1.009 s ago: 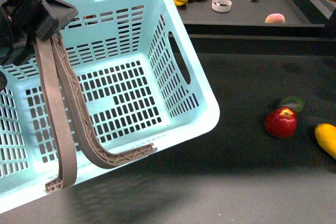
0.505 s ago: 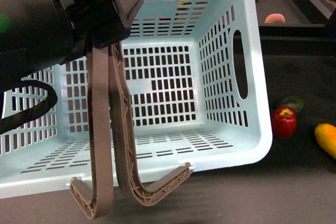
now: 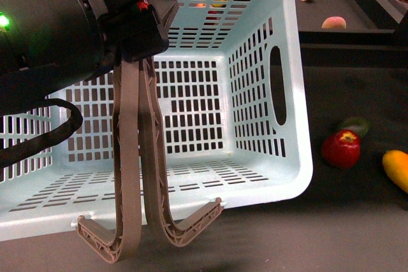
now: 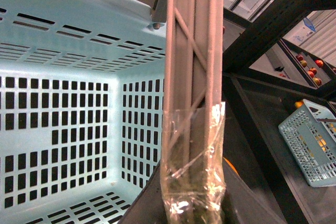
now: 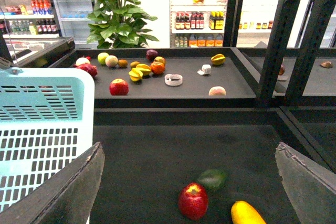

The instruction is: Pick mango with right arm and hold basket with left

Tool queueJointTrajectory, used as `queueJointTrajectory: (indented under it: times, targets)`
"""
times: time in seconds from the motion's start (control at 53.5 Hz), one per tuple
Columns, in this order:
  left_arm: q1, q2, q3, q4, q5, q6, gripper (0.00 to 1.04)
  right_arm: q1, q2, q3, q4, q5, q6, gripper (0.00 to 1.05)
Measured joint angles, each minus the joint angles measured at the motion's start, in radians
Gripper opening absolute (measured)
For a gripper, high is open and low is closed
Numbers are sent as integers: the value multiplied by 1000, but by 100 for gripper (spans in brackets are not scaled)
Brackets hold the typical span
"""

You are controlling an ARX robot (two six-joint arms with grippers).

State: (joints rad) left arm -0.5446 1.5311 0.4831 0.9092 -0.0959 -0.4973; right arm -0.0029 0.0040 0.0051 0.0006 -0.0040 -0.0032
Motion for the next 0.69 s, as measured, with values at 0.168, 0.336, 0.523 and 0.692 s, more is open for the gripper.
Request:
queueJointTrajectory:
  times: [0.168, 0.336, 0.523, 0.692]
  targets:
    - [-1, 0, 0, 0, 3, 0, 8, 0, 0, 0, 0, 0, 0, 97]
    - [-1, 0, 1, 0, 2, 0, 8, 0, 0, 0, 0, 0, 0, 97]
    - [-1, 0, 2, 0, 1, 0, 8, -84, 273, 3, 202, 8, 33, 97]
    - [-1, 0, 3, 0, 2, 1, 8, -212, 710, 52, 532, -111, 21, 97]
